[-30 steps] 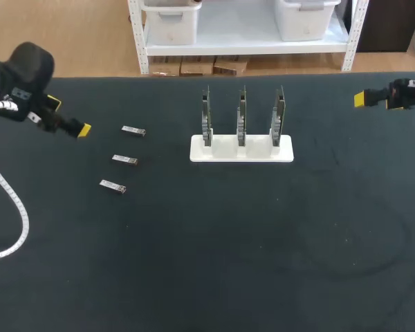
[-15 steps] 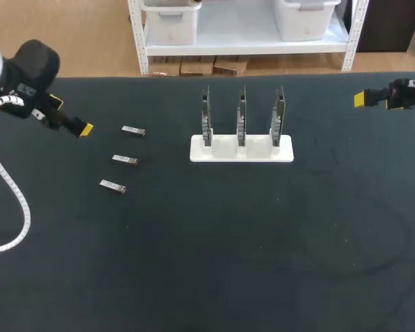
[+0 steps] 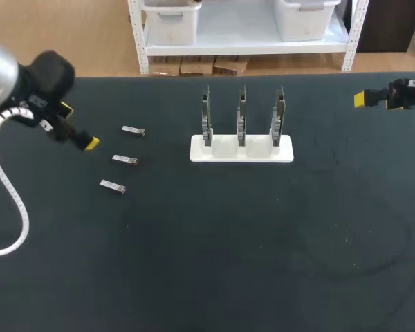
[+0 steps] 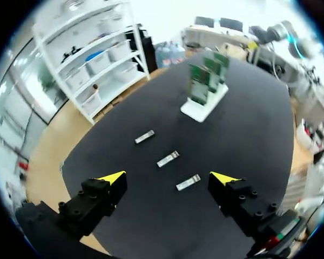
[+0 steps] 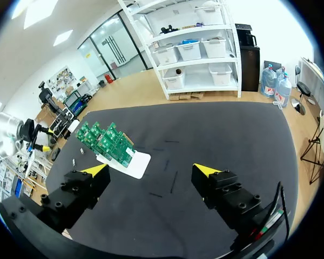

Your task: Pick up the optical module with the left hand, and insert it into the network port with the right hand.

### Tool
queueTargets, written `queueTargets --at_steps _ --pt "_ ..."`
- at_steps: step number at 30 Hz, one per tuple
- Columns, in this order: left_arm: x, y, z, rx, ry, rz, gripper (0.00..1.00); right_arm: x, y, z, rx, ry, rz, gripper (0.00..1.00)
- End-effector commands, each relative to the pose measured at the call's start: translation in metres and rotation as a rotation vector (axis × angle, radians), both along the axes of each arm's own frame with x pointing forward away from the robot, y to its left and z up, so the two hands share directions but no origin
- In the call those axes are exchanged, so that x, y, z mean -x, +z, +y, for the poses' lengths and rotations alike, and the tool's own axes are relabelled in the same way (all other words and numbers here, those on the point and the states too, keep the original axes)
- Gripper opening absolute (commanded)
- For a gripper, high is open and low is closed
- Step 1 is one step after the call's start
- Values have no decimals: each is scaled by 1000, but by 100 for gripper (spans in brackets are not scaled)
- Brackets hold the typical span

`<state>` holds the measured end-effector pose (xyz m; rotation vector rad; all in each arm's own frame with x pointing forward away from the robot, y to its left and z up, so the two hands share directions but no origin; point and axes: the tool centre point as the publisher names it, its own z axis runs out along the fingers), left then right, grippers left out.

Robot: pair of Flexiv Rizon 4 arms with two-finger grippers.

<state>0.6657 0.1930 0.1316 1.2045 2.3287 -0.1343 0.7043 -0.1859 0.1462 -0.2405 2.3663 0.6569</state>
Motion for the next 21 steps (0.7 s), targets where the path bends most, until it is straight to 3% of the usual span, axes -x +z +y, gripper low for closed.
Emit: queueTargets --at_steps 1,5,9,14,21 --pt "3 0 -8 -282 -176 -21 100 1 1 0 2 -2 1 100" --pt "6 3 -1 -300 -213 -20 100 1 1 0 2 -2 1 100" --pt "9 3 6 -334 -267 23 100 1 1 0 2 -2 1 100" --pt "17 -3 8 -424 -341 47 100 1 1 0 2 -2 1 100" --pt "19 -3 6 -359 -368 99 100 1 1 0 2 -2 1 100"
